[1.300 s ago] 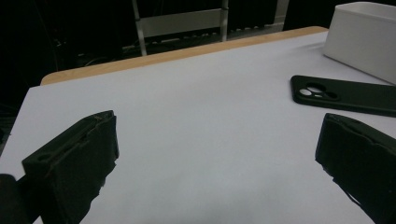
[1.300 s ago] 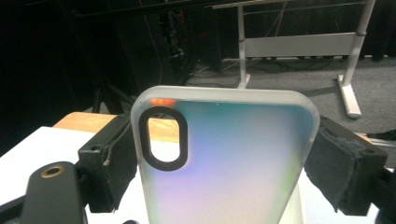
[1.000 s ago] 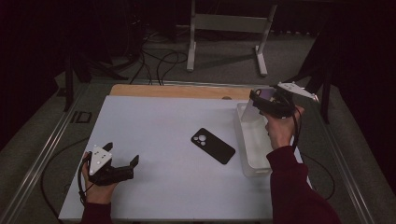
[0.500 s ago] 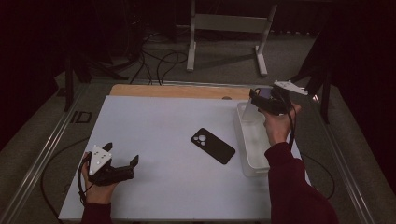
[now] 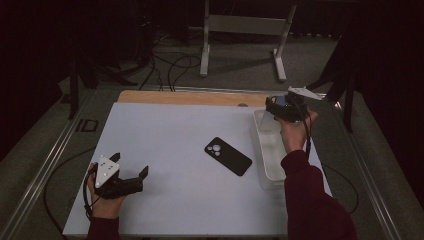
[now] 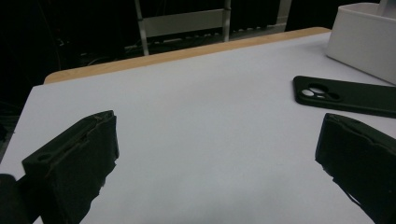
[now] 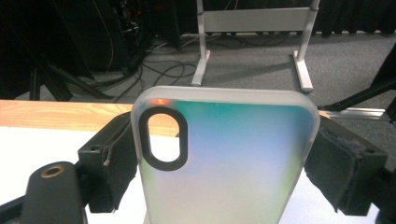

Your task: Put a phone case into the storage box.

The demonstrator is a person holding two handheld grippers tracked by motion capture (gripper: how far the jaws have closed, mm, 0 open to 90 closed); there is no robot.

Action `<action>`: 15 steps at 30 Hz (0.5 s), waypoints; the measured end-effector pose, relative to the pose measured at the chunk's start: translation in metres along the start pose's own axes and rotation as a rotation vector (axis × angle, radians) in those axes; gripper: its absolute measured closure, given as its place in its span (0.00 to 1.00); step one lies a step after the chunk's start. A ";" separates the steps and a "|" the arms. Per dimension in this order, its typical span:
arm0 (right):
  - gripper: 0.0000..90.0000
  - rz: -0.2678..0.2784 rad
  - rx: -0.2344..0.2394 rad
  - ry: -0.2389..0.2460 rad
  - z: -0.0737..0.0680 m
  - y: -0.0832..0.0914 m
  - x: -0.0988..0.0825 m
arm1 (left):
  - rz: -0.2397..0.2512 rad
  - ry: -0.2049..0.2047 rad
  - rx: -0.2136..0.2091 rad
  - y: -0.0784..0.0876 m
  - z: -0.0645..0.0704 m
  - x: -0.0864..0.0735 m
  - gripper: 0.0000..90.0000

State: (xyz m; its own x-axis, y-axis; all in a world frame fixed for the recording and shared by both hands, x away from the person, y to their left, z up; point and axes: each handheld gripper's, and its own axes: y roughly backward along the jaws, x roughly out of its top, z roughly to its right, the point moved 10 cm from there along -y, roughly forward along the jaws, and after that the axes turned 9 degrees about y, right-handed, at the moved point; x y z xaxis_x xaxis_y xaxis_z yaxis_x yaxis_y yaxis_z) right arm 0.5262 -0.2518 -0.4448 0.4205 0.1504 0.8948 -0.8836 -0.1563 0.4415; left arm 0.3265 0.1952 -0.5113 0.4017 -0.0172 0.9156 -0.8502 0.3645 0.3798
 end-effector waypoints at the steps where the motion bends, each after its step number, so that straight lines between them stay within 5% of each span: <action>1: 0.19 -0.003 0.000 -0.001 0.000 -0.001 -0.001 | 0.001 0.001 0.001 0.000 0.000 0.000 0.00; 15: 0.19 -0.058 -0.010 0.029 -0.006 -0.020 -0.013 | 0.006 0.006 0.002 0.000 -0.001 0.001 0.00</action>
State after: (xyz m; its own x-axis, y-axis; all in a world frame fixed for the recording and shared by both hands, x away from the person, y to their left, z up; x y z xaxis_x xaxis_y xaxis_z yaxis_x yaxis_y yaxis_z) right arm 0.5372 -0.2449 -0.4661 0.4649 0.1874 0.8653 -0.8600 -0.1364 0.4917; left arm 0.3270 0.1963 -0.5108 0.3990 -0.0095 0.9169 -0.8532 0.3623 0.3751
